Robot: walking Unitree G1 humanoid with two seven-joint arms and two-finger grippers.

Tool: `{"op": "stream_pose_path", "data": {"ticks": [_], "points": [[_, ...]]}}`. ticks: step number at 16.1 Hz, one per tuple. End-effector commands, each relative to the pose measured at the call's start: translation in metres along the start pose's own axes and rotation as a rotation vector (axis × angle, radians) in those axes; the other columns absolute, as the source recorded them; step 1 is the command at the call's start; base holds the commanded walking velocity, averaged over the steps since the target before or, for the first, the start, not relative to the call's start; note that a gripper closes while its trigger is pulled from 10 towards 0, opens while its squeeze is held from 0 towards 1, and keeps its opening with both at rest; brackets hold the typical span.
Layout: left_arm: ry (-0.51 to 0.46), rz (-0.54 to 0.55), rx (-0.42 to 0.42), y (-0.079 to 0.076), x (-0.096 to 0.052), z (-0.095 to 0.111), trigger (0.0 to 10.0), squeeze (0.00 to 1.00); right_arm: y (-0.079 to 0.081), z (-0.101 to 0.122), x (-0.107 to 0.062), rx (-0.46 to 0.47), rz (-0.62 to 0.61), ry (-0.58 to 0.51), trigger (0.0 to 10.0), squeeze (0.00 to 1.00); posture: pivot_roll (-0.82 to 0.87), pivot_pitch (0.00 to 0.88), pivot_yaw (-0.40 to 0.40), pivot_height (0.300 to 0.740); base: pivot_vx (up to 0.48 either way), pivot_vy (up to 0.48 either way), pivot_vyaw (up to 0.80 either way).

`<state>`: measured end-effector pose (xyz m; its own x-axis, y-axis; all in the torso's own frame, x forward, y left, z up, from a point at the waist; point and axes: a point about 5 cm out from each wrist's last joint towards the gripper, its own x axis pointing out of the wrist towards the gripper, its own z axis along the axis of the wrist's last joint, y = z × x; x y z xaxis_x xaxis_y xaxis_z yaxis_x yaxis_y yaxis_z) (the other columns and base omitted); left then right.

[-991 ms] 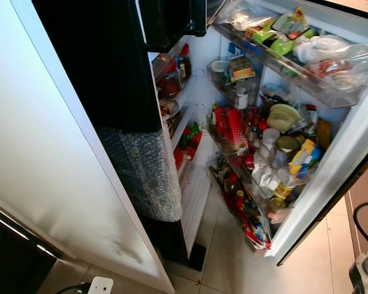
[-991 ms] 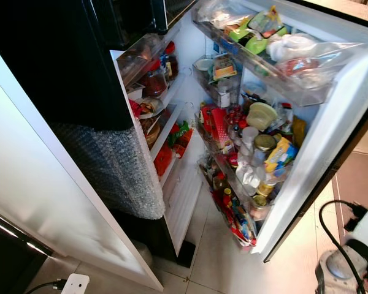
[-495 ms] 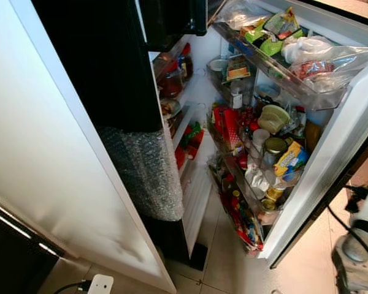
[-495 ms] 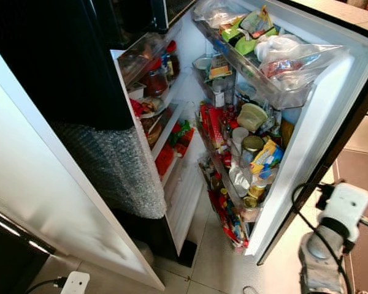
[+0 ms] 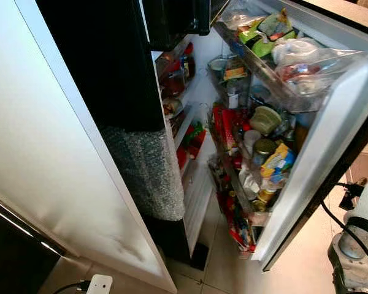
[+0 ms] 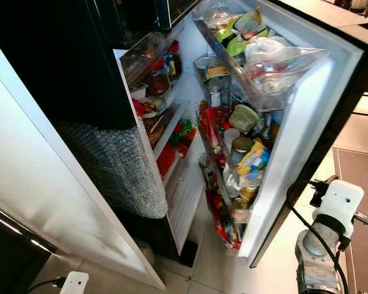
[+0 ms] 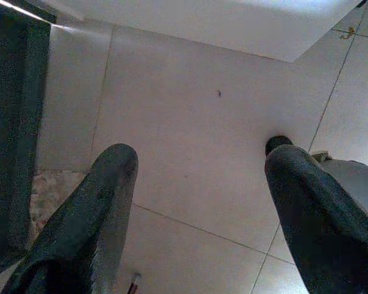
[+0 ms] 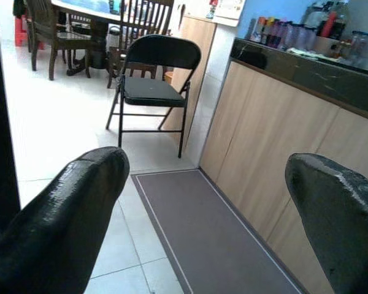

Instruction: Restocking fridge

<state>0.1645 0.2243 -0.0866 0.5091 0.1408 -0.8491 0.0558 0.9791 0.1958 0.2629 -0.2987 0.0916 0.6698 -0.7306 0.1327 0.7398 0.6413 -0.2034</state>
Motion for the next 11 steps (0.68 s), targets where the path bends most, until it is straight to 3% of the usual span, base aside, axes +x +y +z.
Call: {"op": "stream_pose_path", "data": {"ticks": [1,3,7,11], "points": [[0.012,0.013,-0.005,0.005,0.0,-0.002,10.0,0.0,0.006,0.005,-0.001,0.029,0.022,-0.013,10.0,0.0,-0.04,0.0,0.104,0.74,0.0,0.0,0.0],[0.009,0.01,-0.002,0.004,0.0,-0.001,10.0,0.0,0.032,0.011,-0.011,0.047,0.23,-0.035,10.0,0.0,-0.04,0.0,0.102,0.74,0.0,0.0,0.0],[0.009,0.006,-0.001,0.003,0.0,-0.001,10.0,0.0,0.051,0.015,-0.029,0.071,0.402,-0.04,10.0,0.0,-0.04,0.0,0.098,0.74,0.0,0.0,0.0],[0.014,0.004,0.001,0.002,0.0,-0.004,10.0,0.0,0.078,0.029,-0.051,0.086,0.709,-0.093,10.0,0.0,-0.04,0.0,0.088,0.74,0.0,0.0,0.0]]}}
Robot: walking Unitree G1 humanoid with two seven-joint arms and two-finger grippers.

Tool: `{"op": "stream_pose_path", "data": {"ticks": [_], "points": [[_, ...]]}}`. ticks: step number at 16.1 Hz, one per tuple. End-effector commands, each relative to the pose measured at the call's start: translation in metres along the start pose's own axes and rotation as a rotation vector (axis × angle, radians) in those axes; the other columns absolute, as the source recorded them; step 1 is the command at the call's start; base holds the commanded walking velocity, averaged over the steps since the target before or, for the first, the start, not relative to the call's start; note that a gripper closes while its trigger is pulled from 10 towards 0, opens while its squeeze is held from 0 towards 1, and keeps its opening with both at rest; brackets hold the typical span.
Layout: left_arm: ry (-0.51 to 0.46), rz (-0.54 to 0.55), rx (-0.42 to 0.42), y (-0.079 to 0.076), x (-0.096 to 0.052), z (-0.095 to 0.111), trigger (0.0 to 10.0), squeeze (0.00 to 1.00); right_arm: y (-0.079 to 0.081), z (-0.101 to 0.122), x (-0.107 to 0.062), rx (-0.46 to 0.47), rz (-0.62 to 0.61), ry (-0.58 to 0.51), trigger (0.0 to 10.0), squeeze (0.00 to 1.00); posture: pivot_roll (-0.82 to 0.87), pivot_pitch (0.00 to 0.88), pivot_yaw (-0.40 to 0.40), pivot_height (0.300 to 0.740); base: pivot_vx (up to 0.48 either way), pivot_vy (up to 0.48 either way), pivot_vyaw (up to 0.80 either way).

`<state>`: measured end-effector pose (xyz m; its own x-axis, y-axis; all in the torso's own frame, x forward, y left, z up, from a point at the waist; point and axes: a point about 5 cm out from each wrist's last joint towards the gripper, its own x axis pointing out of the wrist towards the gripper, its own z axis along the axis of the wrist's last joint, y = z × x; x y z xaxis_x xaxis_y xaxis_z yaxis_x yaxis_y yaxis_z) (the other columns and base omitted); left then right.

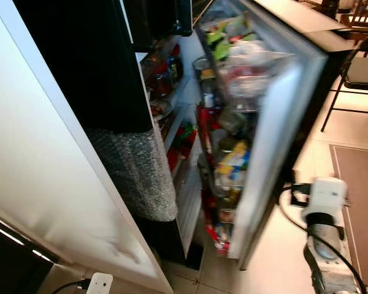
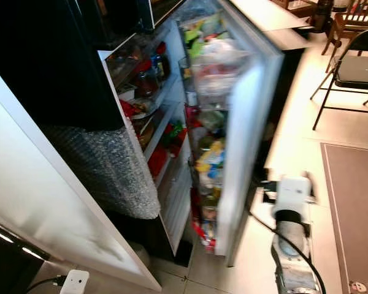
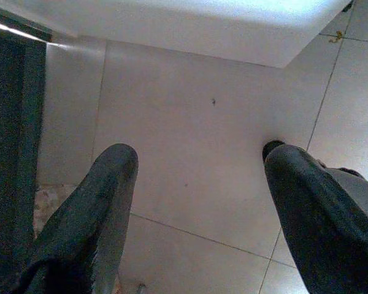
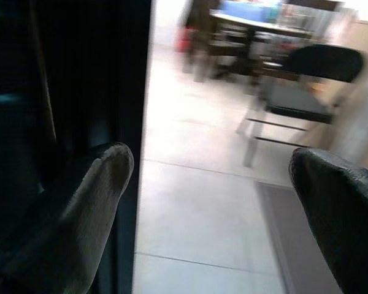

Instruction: Restocking fridge

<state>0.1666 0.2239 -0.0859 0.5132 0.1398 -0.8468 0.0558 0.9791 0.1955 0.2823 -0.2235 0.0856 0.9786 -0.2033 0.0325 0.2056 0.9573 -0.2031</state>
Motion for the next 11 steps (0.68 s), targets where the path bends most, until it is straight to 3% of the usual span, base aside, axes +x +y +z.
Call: {"op": "stream_pose_path", "data": {"ticks": [1,6,9,11], "points": [[0.016,0.001,-0.007,0.001,-0.001,-0.006,10.0,0.0,0.032,0.018,0.001,-0.011,0.198,-0.068,10.0,0.0,-0.04,0.0,0.085,0.74,0.0,0.0,0.0],[0.019,-0.003,-0.012,-0.002,-0.001,-0.007,10.0,0.0,0.072,0.02,-0.013,-0.049,0.527,-0.088,10.0,0.0,-0.04,0.0,0.078,0.74,0.0,0.0,0.0],[0.02,-0.002,-0.013,-0.003,-0.001,-0.008,10.0,0.0,0.073,0.018,-0.016,-0.043,0.56,-0.077,10.0,0.0,-0.04,0.0,0.072,0.74,0.0,0.0,0.0],[0.02,-0.004,-0.013,-0.004,-0.001,-0.008,10.0,0.0,0.064,0.015,-0.013,-0.044,0.542,-0.06,10.0,0.0,-0.05,0.0,0.069,0.74,0.0,0.0,0.0]]}}
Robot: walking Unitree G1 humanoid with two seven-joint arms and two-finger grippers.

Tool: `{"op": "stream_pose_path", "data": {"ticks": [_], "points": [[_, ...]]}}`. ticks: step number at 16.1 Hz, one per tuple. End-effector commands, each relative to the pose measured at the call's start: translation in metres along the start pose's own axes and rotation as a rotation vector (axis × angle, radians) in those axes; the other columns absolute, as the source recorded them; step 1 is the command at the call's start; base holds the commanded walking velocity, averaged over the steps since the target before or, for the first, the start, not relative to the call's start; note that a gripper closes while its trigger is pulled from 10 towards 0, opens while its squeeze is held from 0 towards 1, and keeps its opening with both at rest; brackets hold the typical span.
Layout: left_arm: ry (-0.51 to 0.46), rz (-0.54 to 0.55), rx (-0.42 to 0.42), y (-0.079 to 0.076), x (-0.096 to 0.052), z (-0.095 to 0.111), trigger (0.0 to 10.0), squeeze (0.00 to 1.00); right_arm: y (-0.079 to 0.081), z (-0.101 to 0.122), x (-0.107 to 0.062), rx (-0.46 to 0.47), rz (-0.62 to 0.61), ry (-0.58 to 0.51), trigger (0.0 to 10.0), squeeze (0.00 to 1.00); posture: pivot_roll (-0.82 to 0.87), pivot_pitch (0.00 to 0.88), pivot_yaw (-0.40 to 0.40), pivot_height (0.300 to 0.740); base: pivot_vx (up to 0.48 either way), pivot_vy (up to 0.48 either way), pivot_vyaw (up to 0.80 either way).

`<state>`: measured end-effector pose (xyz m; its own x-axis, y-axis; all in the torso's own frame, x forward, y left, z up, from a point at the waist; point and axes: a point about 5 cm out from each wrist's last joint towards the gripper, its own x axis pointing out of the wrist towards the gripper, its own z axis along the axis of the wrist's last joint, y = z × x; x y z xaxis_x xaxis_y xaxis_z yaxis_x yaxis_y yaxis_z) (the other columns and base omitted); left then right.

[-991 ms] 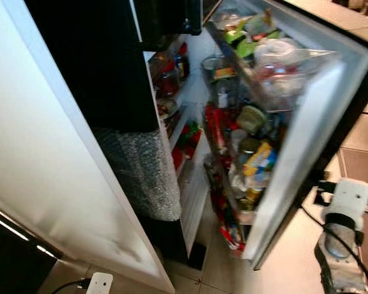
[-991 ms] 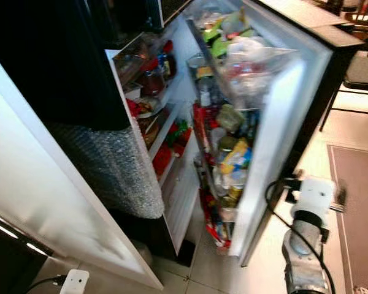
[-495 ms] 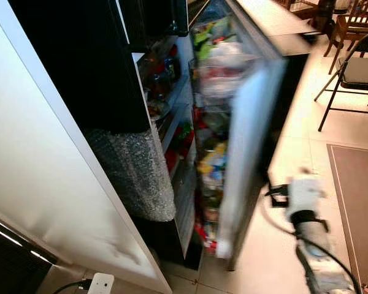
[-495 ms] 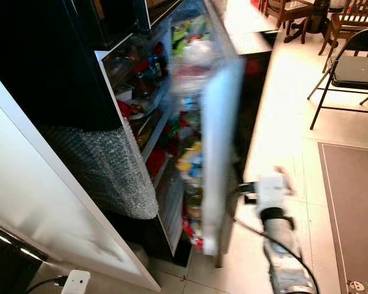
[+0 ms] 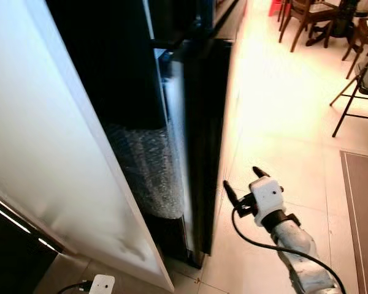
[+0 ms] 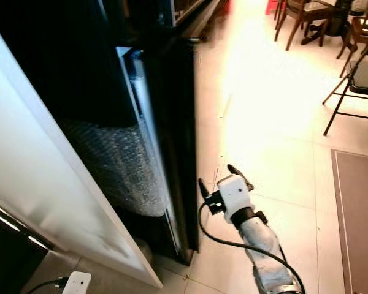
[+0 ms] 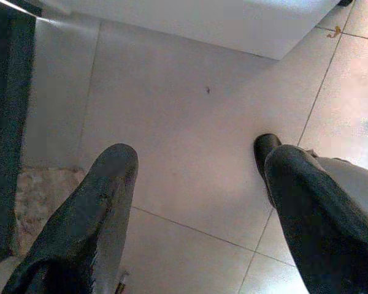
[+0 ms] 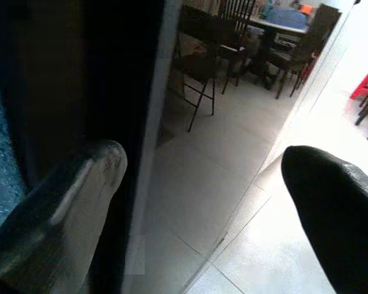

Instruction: Restocking fridge

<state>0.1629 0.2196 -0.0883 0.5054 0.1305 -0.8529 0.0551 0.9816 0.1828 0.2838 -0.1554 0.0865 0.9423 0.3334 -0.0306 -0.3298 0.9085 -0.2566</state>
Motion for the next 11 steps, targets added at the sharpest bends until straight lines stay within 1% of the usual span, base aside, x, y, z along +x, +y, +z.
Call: {"op": "stream_pose_path", "data": {"ticks": [1,3,4,5,6,7,8,9,10,11], "points": [[0.012,0.004,-0.003,0.0,-0.001,-0.004,10.0,0.0,-0.005,-0.002,-0.004,0.024,-0.012,0.007,10.0,0.0,-0.05,0.0,0.067,0.74,0.0,0.0,0.0],[0.012,0.002,-0.002,0.0,-0.001,-0.004,10.0,0.0,-0.012,-0.006,-0.007,0.04,-0.041,0.015,10.0,0.0,-0.05,0.0,0.066,0.74,0.0,0.0,0.0],[0.012,0.001,-0.001,-0.001,-0.001,-0.004,10.0,0.0,-0.02,-0.01,-0.01,0.069,-0.089,0.026,10.0,0.0,-0.06,0.0,0.065,0.74,0.0,0.0,0.0],[0.012,0.0,-0.002,-0.001,-0.001,-0.004,10.0,0.0,-0.028,-0.015,-0.014,0.108,-0.145,0.034,10.0,0.0,-0.06,0.0,0.065,0.74,0.0,0.0,0.0],[0.013,-0.004,-0.001,-0.002,-0.001,-0.005,10.0,0.0,-0.045,-0.027,-0.022,0.178,-0.264,0.068,10.0,0.0,-0.06,0.0,0.063,0.74,0.0,0.0,0.0],[0.012,-0.006,-0.003,-0.002,-0.001,-0.005,10.0,0.0,-0.052,-0.034,-0.026,0.204,-0.312,0.09,10.0,0.0,-0.06,0.0,0.063,0.74,0.0,0.0,0.0],[0.009,-0.008,-0.008,-0.003,-0.001,-0.004,10.0,0.0,-0.067,-0.055,-0.04,0.269,-0.436,0.173,10.0,0.0,-0.06,0.0,0.061,0.74,0.0,0.0,0.0],[0.007,-0.01,-0.014,-0.003,-0.001,-0.004,10.0,0.0,-0.073,-0.071,-0.05,0.312,-0.494,0.243,10.0,0.0,-0.06,0.0,0.059,0.74,0.0,0.0,0.0],[0.003,-0.013,-0.021,-0.004,0.0,-0.004,10.0,0.0,-0.076,-0.097,-0.067,0.367,-0.571,0.372,10.0,0.0,-0.06,0.0,0.058,0.74,0.0,0.0,0.0],[0.004,-0.016,-0.022,-0.005,0.0,-0.003,10.0,0.0,-0.065,-0.132,-0.094,0.458,-0.619,0.582,10.0,0.0,-0.07,0.0,0.06,0.74,0.0,0.0,0.0]]}}
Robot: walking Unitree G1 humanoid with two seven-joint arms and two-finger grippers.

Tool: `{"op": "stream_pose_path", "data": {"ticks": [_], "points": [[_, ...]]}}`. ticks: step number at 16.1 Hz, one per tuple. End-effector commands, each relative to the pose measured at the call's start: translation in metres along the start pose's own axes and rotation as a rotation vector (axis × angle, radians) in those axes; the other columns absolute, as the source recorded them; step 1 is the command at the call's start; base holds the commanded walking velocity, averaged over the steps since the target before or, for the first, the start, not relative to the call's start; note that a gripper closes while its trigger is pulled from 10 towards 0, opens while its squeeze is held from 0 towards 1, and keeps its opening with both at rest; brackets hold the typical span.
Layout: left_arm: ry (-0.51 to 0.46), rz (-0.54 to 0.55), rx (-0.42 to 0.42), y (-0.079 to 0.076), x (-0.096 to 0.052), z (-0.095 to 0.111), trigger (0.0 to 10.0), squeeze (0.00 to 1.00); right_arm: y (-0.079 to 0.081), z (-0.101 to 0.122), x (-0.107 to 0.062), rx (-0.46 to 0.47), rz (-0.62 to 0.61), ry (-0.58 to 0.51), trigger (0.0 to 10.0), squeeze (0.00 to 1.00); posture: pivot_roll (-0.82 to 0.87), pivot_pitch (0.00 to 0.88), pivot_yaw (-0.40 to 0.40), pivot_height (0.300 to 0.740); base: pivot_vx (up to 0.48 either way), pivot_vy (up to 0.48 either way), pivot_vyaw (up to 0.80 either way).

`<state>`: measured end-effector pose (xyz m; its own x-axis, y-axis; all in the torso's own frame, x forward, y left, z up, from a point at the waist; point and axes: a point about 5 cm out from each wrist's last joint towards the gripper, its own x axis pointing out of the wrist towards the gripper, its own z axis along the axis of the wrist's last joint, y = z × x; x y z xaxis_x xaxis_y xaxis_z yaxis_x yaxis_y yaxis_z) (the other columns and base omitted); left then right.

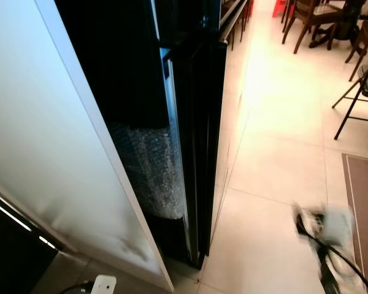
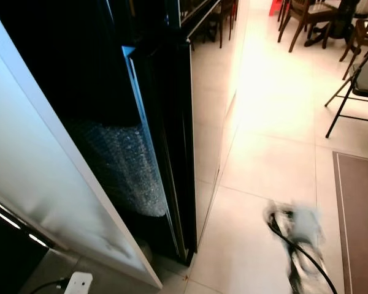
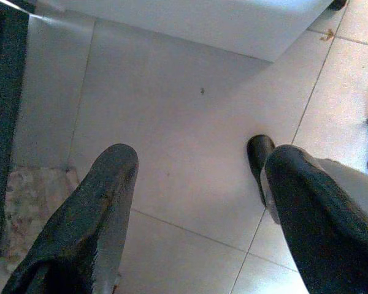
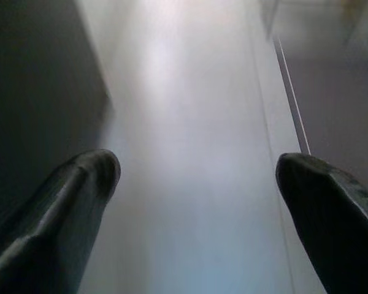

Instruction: Restocking fridge

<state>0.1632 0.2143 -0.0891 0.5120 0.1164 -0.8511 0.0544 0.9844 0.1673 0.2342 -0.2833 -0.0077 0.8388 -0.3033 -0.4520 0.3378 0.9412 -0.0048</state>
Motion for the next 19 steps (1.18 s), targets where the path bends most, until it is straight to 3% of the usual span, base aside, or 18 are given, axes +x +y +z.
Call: {"op": "stream_pose_path", "data": {"ticks": [1,3,5,7,10,19], "points": [[0.015,-0.004,-0.01,-0.001,0.0,-0.004,10.0,0.0,-0.001,-0.034,-0.008,0.02,-0.018,0.156,10.0,0.0,-0.07,0.0,0.06,0.74,0.0,0.0,0.0],[0.016,-0.009,-0.008,-0.002,0.0,-0.003,10.0,0.0,0.007,-0.093,-0.037,-0.173,0.094,0.417,10.0,0.0,-0.05,0.0,0.054,0.74,0.0,0.0,0.0],[0.018,-0.006,-0.006,-0.002,0.0,-0.004,10.0,0.0,0.01,-0.122,-0.056,-0.24,0.127,0.544,10.0,0.0,-0.04,0.0,0.053,0.74,0.0,0.0,0.0],[0.028,-0.001,0.017,0.002,-0.001,-0.007,10.0,0.0,0.025,-0.132,-0.062,-0.161,0.119,0.565,10.0,0.0,-0.03,0.0,0.063,0.74,0.0,-0.142,0.0],[0.026,0.007,0.007,0.002,-0.001,-0.006,10.0,0.0,0.036,-0.137,-0.066,-0.132,0.115,0.576,10.0,0.0,-0.02,0.001,0.058,0.74,0.0,-0.281,0.0],[0.022,-0.008,0.034,0.001,0.0,-0.004,10.0,0.0,0.038,-0.139,-0.068,-0.14,0.108,0.575,10.0,0.0,-0.03,0.0,0.068,0.74,0.0,-0.303,0.0]]}}
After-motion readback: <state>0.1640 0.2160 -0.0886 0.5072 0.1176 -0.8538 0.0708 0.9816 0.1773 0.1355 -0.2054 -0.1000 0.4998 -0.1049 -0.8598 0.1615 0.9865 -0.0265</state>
